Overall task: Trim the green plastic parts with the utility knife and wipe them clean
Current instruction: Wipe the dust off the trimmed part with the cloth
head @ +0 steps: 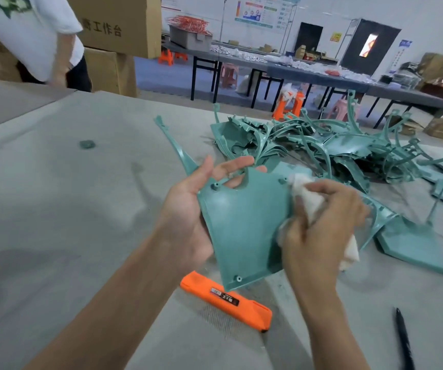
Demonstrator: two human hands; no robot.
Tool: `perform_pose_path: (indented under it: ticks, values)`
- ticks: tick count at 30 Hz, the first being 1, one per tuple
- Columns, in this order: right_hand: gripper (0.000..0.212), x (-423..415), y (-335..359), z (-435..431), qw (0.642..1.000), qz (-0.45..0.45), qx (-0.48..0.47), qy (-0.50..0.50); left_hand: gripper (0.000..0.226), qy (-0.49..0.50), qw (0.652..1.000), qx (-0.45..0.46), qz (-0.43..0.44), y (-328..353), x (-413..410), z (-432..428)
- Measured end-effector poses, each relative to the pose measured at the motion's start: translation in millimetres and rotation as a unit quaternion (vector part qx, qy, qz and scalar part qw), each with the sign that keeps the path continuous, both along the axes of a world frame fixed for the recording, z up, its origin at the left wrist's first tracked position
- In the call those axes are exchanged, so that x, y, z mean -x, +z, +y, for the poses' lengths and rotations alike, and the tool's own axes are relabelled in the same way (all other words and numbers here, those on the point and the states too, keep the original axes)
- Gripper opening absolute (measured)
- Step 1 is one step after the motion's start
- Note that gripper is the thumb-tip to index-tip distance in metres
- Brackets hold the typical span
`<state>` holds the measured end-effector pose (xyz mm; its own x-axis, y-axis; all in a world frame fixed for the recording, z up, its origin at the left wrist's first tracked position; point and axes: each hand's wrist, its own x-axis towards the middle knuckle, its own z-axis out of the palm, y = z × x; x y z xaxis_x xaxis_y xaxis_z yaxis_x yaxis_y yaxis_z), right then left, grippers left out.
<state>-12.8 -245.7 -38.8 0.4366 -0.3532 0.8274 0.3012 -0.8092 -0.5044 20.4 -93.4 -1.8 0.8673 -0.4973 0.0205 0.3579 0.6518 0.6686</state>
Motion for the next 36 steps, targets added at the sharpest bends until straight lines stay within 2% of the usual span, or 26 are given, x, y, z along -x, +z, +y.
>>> perform_pose_path:
  ticks: [2, 4, 7, 9, 10, 14, 19, 23, 26, 32, 36]
  values:
    - [0.026, 2, 0, -13, 0.995, -0.024, -0.089, -0.045, 0.058, 0.004, 1.000, -0.018, -0.006, 1, 0, 0]
    - [0.025, 9, -2, -8, 0.993, -0.078, -0.088, 0.009, 0.058, 0.014, 1.000, -0.028, 0.003, 1, 0, -2]
    - [0.035, 21, -9, 26, 0.976, -0.082, 0.088, 0.184, 0.059, 0.013, 0.999, -0.032, 0.015, 0, 2, -4]
    - [0.043, 22, -12, 42, 0.958, -0.054, 0.163, 0.228, 0.061, -0.016, 0.999, -0.048, 0.003, 0, 4, -4]
    - [0.043, 20, -12, 41, 0.964, -0.043, 0.154, 0.211, 0.061, -0.024, 0.998, -0.055, -0.005, 0, 4, -3]
    - [0.037, 13, -8, 8, 0.999, -0.032, 0.018, 0.040, 0.058, 0.002, 0.998, -0.064, -0.021, 1, -1, 1]
    - [0.031, 9, -9, -31, 0.990, -0.057, -0.105, -0.069, 0.054, 0.022, 0.998, -0.060, -0.012, 1, -8, 9]
    - [0.024, 4, -17, -58, 0.982, -0.030, -0.167, -0.088, 0.056, 0.065, 0.993, -0.097, -0.004, 7, -17, 29]
    - [0.026, 2, -26, -59, 0.986, -0.005, -0.136, -0.101, 0.052, 0.098, 0.986, -0.126, -0.048, 18, -21, 52]
    - [0.036, 4, -19, -48, 0.987, -0.006, -0.159, 0.011, 0.047, 0.169, 0.970, -0.141, -0.101, 31, -19, 74]
    - [0.034, 29, -18, -76, 0.987, 0.018, -0.160, 0.001, 0.047, 0.207, 0.967, -0.123, -0.088, 37, -16, 76]
